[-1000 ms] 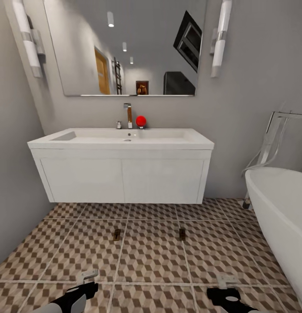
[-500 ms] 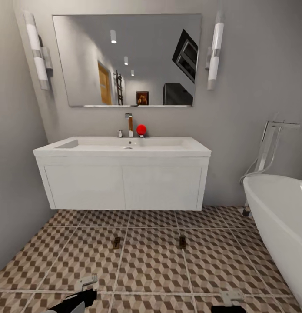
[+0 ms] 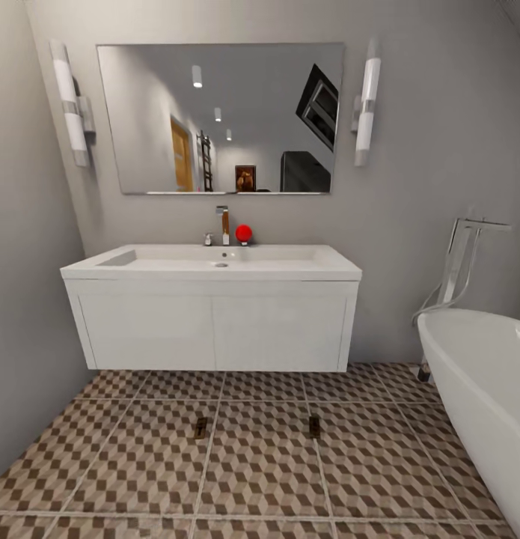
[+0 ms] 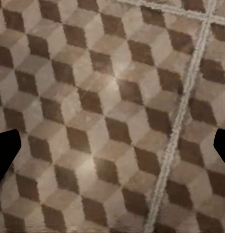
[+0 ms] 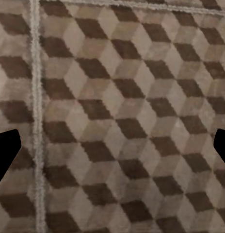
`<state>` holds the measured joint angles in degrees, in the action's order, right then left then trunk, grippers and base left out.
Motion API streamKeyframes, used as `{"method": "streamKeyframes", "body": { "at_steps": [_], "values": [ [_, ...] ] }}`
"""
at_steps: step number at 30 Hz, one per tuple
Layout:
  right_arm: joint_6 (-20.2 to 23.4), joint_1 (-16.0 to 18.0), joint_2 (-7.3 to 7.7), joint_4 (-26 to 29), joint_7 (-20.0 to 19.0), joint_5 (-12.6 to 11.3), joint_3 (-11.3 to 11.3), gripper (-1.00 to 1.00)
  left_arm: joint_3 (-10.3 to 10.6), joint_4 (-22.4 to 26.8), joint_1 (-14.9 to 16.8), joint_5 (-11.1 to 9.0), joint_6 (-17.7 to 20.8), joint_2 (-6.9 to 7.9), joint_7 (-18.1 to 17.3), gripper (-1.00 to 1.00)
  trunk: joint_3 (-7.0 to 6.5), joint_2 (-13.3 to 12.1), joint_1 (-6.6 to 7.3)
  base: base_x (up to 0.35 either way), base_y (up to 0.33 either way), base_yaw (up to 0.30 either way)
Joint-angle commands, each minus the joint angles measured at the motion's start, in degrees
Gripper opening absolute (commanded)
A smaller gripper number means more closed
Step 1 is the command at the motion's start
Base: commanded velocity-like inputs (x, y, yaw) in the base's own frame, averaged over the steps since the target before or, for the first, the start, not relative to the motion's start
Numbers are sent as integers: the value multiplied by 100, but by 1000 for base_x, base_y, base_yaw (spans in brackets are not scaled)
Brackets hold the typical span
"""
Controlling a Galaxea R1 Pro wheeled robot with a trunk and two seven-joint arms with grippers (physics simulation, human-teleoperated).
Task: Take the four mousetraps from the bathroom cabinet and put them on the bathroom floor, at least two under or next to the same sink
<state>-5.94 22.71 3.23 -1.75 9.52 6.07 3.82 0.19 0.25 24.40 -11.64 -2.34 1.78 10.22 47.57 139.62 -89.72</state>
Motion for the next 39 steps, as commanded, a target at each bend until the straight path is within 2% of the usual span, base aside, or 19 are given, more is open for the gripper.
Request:
{"method": "streamKeyframes", "body": {
  "at_steps": [1, 11, 17, 28, 39],
  "values": [
    [-29, -57, -3, -18, 17, 61, 40, 100, 7, -5, -57, -38, -21, -3, 6, 100, -13, -39, 24, 0, 0, 0],
    [-28, -642, -32, -18, 15, 56, 42, 100, 7, -6, -557, -36, -28, -36, 6, 100, -193, -440, 244, 0, 0, 0],
    [-31, -941, -46, -18, 15, 52, 47, 100, 7, -7, -793, -35, -30, -121, 6, 100, -300, -681, 375, 0, 0, 0],
    [-63, -1318, -63, -18, 10, 33, 51, 100, 7, -8, -1061, -35, -32, -196, 6, 100, -498, -1122, 617, 0, 0, 0],
    [-95, -1483, -68, -18, 7, 13, 57, 100, 7, -6, -1234, -31, -46, -230, 6, 100, -695, -1563, 859, 0, 0, 0]
  ]
}}
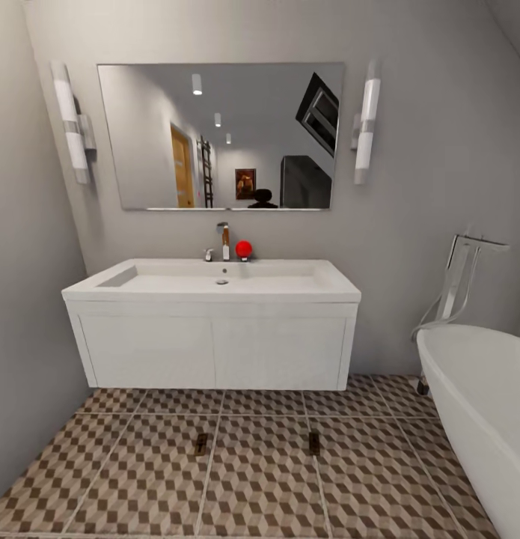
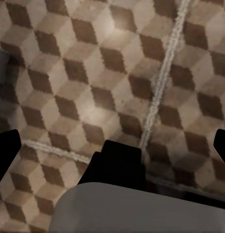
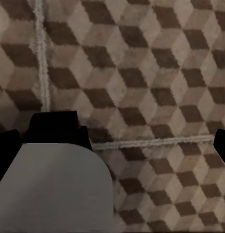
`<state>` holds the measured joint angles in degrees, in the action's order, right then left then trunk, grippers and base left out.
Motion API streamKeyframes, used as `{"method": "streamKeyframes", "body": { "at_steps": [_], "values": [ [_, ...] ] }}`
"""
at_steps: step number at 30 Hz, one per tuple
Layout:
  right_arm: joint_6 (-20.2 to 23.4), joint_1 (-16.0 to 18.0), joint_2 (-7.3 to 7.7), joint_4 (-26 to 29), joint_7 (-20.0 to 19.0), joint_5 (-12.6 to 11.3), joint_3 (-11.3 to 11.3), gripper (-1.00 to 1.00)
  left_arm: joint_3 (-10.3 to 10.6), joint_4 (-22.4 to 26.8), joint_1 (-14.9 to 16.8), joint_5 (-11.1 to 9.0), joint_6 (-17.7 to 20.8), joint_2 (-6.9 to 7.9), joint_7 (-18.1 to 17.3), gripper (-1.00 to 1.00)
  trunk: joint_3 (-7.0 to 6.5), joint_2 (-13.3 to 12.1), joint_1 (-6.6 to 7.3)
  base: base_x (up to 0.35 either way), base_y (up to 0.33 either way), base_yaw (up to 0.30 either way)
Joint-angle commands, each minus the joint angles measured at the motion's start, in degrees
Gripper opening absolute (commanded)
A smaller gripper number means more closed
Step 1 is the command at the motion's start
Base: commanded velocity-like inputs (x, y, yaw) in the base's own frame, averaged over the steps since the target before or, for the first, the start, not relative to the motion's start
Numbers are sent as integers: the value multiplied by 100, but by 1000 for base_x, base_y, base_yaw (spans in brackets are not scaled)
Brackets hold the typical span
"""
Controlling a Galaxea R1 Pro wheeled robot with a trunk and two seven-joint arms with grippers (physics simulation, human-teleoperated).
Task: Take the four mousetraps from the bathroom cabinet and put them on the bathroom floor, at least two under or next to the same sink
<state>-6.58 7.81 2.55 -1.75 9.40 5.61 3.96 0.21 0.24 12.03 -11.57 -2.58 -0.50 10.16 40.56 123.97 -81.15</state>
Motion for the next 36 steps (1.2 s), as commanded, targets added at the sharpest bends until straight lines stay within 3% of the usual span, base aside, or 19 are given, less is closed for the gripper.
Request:
{"method": "streamKeyframes", "body": {
  "at_steps": [1, 21, 36],
  "values": [
    [-33, 4, 1, -19, 19, 58, 43, 100, 5, -5, -3, -39, -22, -7, 12, 100, -13, -39, 24, 0, 0, 0],
    [-35, -12, 8, -19, 5, 55, 43, 100, 5, -6, -25, -38, -24, -46, 12, 100, -372, -841, 463, 0, 0, 0],
    [-28, -13, 9, -19, 9, 55, 43, 100, 5, -1, -25, -36, -54, -51, 12, 100, -372, -841, 463, 0, 0, 0]
  ]
}}
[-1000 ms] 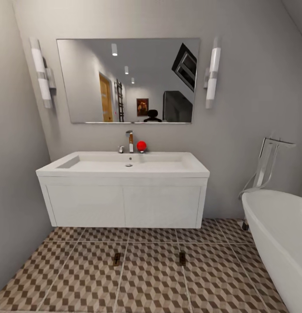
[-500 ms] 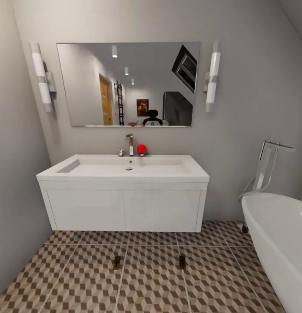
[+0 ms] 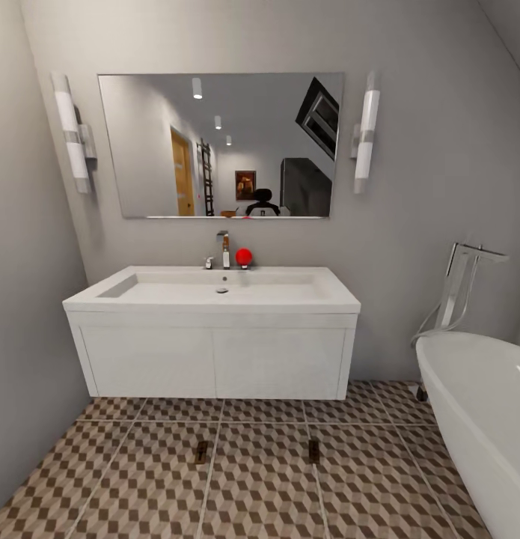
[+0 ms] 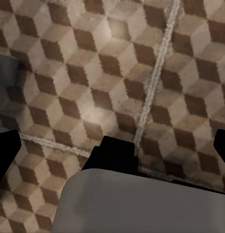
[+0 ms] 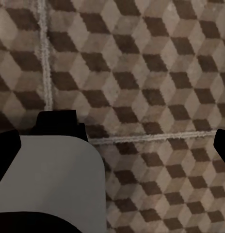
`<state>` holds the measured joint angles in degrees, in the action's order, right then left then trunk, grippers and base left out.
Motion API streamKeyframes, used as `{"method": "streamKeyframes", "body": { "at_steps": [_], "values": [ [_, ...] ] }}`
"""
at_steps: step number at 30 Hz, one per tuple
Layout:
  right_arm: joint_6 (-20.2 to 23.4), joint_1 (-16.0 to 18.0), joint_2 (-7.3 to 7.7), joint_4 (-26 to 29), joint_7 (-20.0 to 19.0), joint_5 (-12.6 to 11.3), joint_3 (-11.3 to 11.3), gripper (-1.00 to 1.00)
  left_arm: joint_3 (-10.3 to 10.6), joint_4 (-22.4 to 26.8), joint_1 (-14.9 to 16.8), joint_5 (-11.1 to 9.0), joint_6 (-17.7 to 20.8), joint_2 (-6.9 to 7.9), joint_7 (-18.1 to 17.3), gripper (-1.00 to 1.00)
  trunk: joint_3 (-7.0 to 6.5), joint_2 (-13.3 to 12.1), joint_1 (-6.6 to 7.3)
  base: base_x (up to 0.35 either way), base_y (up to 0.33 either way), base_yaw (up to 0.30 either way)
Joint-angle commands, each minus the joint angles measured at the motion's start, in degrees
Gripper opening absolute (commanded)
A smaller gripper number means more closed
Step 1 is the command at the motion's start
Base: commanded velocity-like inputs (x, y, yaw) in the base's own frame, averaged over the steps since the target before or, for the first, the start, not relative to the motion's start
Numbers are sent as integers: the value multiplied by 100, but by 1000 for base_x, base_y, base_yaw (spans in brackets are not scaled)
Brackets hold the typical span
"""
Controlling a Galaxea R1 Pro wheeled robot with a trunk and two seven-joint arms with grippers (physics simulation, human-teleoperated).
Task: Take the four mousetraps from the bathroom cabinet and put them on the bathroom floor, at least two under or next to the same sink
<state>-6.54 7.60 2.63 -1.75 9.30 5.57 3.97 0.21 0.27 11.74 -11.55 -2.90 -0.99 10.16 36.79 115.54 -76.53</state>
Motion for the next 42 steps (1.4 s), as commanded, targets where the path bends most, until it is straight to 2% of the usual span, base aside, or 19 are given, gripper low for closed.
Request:
{"method": "streamKeyframes", "body": {
  "at_steps": [1, 12, 42],
  "values": [
    [-32, 8, 1, -19, 19, 59, 43, 100, 5, -4, 4, -38, -22, -2, 12, 100, 6, 3, 1, 0, 0, 0],
    [-32, 10, 1, -19, 20, 59, 43, 100, 5, -3, 4, -40, -26, -6, 12, 100, 6, 3, 1, 0, 0, 106],
    [-13, 8, 9, -19, 20, 59, 43, 100, 5, -6, 4, -40, -26, -24, 12, 100, 6, 3, 1, 0, 0, 267]
  ]
}}
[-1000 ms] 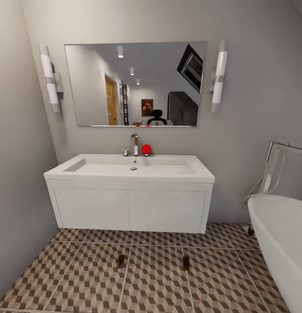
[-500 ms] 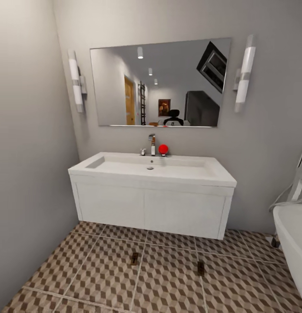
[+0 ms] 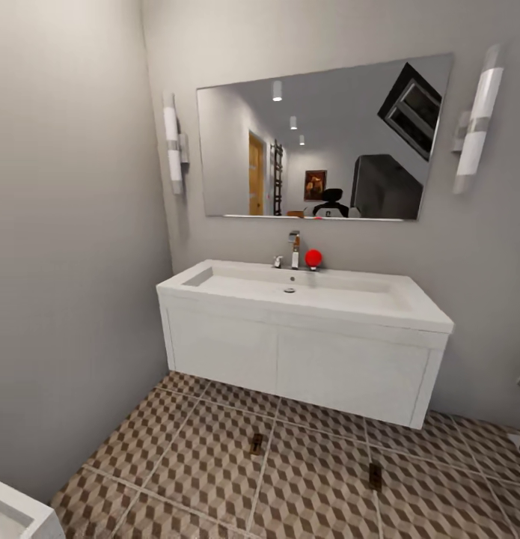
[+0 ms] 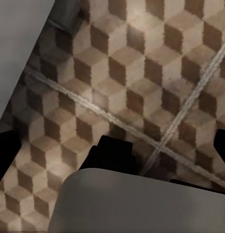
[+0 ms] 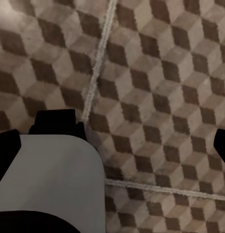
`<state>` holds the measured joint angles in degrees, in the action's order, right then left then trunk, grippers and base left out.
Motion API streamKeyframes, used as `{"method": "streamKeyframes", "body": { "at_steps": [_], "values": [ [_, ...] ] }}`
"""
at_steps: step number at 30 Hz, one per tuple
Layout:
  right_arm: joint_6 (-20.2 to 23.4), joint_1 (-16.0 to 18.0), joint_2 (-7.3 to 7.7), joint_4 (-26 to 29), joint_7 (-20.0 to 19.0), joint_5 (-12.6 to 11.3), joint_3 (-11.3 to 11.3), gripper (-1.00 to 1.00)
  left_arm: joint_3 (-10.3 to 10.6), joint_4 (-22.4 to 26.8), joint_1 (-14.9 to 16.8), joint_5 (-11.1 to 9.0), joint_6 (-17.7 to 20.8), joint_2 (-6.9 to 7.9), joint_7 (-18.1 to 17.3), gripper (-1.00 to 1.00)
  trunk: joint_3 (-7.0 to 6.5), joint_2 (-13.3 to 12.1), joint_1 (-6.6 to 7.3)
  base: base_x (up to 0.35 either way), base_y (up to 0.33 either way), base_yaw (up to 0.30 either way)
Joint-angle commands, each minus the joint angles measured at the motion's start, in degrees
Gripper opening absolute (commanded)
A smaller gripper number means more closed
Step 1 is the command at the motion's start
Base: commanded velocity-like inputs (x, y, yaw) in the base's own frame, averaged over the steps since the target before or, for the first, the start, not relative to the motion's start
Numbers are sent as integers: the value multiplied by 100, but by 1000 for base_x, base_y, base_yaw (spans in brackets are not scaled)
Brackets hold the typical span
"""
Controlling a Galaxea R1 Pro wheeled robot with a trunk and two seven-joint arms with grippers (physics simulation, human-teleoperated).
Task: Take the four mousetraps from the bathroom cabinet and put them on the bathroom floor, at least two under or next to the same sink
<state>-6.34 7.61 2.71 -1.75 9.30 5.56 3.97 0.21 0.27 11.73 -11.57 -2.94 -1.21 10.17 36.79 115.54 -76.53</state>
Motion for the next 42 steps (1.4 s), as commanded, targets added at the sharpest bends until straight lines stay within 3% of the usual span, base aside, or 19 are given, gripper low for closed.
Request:
{"method": "streamKeyframes", "body": {
  "at_steps": [1, 11, 27, 42],
  "values": [
    [-32, 6, 1, -19, 19, 59, 43, 100, 5, -7, 5, -38, -22, -4, 12, 100, 6, 3, 1, 0, 0, 276],
    [-26, 8, -6, -19, 19, 65, 43, 100, 5, -6, 5, -38, -22, -10, 12, 100, 6, 3, 1, 0, 0, 244],
    [0, 6, -16, -19, 19, 71, 43, 100, 5, -1, 5, -38, -22, -11, 12, 100, 6, 3, 1, 0, 0, 62],
    [6, 7, -25, -19, 19, 72, 43, 100, 5, -1, 5, -38, -22, -11, 12, 100, 6, 3, 1, 0, 0, 246]
  ]
}}
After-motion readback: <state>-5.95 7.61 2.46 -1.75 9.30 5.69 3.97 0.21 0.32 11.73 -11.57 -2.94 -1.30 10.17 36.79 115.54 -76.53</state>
